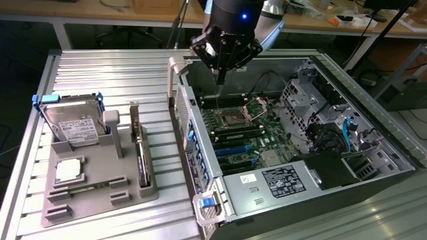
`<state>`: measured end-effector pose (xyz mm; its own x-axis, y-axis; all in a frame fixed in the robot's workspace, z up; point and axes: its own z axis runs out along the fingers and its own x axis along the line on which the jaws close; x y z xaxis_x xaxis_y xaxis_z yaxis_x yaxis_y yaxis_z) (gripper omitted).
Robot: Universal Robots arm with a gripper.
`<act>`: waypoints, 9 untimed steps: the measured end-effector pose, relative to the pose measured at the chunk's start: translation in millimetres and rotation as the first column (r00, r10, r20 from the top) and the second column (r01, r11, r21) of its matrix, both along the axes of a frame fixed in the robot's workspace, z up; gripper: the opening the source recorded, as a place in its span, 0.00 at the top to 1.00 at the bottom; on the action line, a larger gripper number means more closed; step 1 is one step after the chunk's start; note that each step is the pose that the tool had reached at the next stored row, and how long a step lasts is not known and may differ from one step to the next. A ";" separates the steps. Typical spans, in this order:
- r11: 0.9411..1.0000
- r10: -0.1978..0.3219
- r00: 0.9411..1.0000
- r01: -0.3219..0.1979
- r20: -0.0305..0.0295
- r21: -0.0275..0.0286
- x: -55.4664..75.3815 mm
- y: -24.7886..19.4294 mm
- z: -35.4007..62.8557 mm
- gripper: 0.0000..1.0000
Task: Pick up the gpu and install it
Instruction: 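Reach for the gpu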
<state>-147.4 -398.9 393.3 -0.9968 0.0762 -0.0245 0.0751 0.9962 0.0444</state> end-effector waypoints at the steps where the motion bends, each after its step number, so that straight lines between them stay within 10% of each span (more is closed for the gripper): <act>1: 1.000 0.000 1.000 0.000 0.000 0.000 -0.7 0.0 0.0 0.89; 9: 1.000 0.000 1.000 0.000 0.000 0.000 -4.1 0.0 0.0 0.89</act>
<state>-151.5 -398.9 393.3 -0.9968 0.0762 -0.0245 0.0751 0.9962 0.0444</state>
